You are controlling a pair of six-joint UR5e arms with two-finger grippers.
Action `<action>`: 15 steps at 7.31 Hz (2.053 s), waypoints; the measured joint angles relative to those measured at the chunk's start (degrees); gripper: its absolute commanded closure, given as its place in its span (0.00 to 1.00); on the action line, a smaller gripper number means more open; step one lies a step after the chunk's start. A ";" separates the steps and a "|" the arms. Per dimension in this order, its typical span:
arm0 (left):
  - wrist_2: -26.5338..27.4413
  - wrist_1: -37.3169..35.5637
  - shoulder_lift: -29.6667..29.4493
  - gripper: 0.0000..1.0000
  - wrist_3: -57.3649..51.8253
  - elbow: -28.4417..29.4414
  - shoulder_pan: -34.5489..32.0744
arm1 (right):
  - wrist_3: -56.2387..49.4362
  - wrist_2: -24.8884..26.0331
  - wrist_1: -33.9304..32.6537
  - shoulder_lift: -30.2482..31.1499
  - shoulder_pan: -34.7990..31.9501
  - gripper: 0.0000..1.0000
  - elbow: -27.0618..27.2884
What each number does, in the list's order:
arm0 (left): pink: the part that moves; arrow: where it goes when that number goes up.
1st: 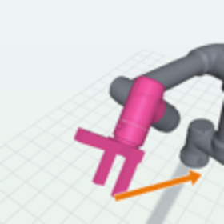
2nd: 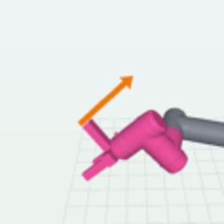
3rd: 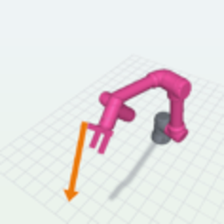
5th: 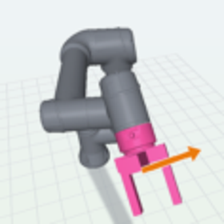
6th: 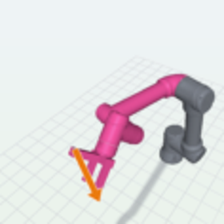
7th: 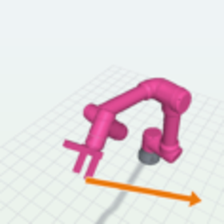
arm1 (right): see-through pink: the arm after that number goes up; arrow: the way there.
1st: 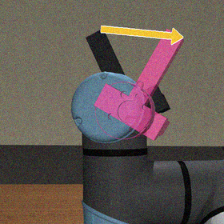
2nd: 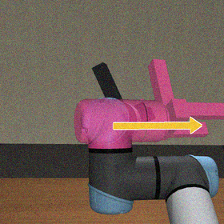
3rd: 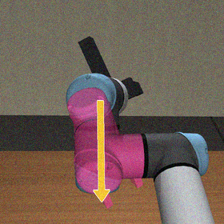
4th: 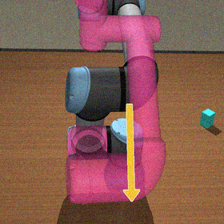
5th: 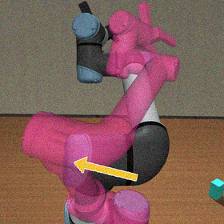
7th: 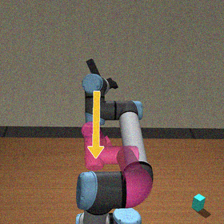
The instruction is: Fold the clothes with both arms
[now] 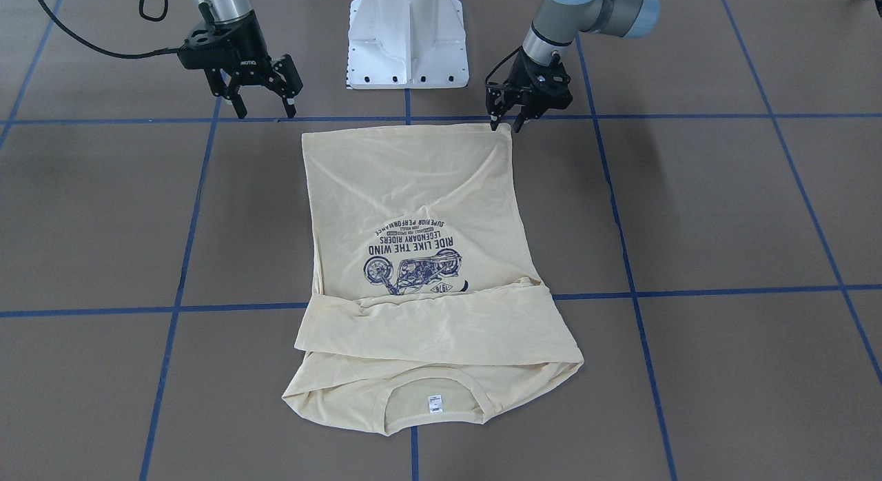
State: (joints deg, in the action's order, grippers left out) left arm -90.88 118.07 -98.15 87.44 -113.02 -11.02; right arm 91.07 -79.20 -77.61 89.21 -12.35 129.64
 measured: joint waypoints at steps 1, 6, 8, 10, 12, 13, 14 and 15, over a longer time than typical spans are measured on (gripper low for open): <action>0.00 -0.02 0.04 0.47 0.01 0.16 0.17 | 0.04 0.25 0.00 0.00 0.27 0.01 0.00; 0.00 -0.03 -0.31 1.00 1.07 0.85 0.87 | 0.16 0.79 0.00 0.00 0.78 0.01 0.00; 0.00 -0.03 -0.37 1.00 1.89 0.85 1.12 | 0.16 1.04 0.00 -0.04 0.79 0.00 0.00; -0.02 -0.03 -0.20 1.00 2.01 0.56 1.09 | 0.25 1.37 0.00 -0.09 1.14 0.02 -0.18; -0.07 -0.03 -0.28 1.00 2.03 -0.08 1.02 | 2.46 3.79 0.00 -2.02 3.00 0.02 -2.58; -0.08 -0.06 -0.36 1.00 2.03 -0.46 1.00 | 3.84 5.07 0.00 -4.05 4.06 0.02 -4.99; -0.08 -0.07 -0.35 1.00 2.05 -0.98 1.00 | 4.45 6.15 0.02 -5.16 5.30 0.07 -6.74; -0.09 -0.06 -0.34 1.00 2.09 -1.30 1.00 | 4.65 7.59 0.08 -5.54 6.73 0.12 -7.83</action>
State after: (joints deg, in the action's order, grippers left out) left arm -90.97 118.01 -98.50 89.53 -114.32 -10.02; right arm 95.71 -71.61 -77.53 83.67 -5.62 121.81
